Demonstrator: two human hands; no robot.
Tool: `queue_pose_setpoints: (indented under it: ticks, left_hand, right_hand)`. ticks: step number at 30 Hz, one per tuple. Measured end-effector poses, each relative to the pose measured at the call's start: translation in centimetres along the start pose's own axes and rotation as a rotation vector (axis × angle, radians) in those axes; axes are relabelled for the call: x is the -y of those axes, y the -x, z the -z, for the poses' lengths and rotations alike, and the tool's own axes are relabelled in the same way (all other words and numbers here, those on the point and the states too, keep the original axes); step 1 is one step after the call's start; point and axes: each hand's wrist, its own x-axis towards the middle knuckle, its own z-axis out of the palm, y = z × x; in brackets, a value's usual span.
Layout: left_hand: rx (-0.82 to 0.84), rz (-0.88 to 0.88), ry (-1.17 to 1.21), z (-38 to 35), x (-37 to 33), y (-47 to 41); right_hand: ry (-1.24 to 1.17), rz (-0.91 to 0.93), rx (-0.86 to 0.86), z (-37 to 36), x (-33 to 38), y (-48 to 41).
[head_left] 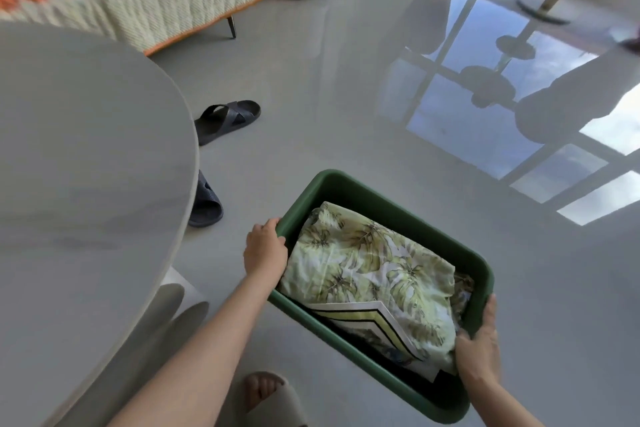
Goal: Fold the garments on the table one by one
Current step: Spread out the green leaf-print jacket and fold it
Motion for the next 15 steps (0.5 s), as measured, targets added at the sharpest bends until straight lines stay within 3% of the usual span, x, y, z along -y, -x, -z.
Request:
queue_pose_setpoints:
  ticks: [9,15]
  left_hand:
    - [-0.164,-0.171,0.134,13.5,-10.6,9.6]
    - [-0.321,-0.228,0.176,24.6,-13.4,17.8]
  right_hand:
    - [-0.17,0.249,0.027,16.3,9.7,1.8]
    - [-0.238,0.44,0.103,23.3,16.2,6.0]
